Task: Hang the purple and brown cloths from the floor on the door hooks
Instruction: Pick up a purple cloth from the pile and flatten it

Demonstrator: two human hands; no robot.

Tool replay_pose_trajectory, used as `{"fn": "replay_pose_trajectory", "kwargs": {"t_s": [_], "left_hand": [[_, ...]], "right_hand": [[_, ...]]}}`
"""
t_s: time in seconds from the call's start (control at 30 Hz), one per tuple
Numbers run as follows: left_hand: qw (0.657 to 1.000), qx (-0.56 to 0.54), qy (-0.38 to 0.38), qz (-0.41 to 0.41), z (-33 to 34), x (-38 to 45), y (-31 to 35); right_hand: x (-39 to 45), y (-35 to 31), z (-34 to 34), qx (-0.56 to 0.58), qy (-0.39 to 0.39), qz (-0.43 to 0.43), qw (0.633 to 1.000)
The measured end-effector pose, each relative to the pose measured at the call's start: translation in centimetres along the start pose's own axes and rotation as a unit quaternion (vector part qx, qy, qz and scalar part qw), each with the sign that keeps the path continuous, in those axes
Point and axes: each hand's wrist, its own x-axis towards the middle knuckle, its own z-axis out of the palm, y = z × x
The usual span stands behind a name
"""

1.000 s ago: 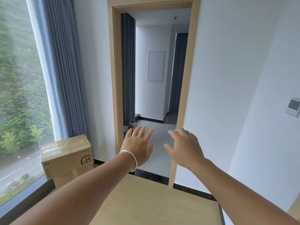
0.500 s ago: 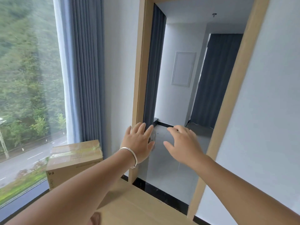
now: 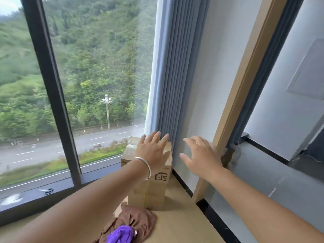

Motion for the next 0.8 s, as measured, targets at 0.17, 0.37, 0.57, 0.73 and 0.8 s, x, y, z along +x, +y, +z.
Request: {"fn": "replay_pose_trajectory", "kwargs": {"t_s": [0.17, 0.37, 0.57, 0.73, 0.8], "left_hand": [[0.994, 0.033, -0.03, -0.105, 4.4, 2.7, -5.4], [0.97, 0.047, -0.082, -0.225, 9.6, 5.4, -9.4], [0.94, 0.04, -0.121, -0.317, 16.8, 3.4, -11.8], [0.912, 0.018, -0.148, -0.382, 24.5, 0.0, -13.9], [0.904, 0.001, -0.148, -0.402, 28.4, -1.7, -14.5]], "right_hand": [[7.9, -1.1, 6.6, 0.047, -0.031, -0.088, 0.995], [15.9, -1.6, 15.0, 0.086, -0.102, -0.182, 0.974], [18.9, -2.8, 24.0, 0.108, -0.186, -0.241, 0.946], [17.5, -4.0, 32.5, 0.108, -0.235, -0.271, 0.927], [16.6, -4.1, 36.5, 0.108, -0.248, -0.277, 0.922]]}}
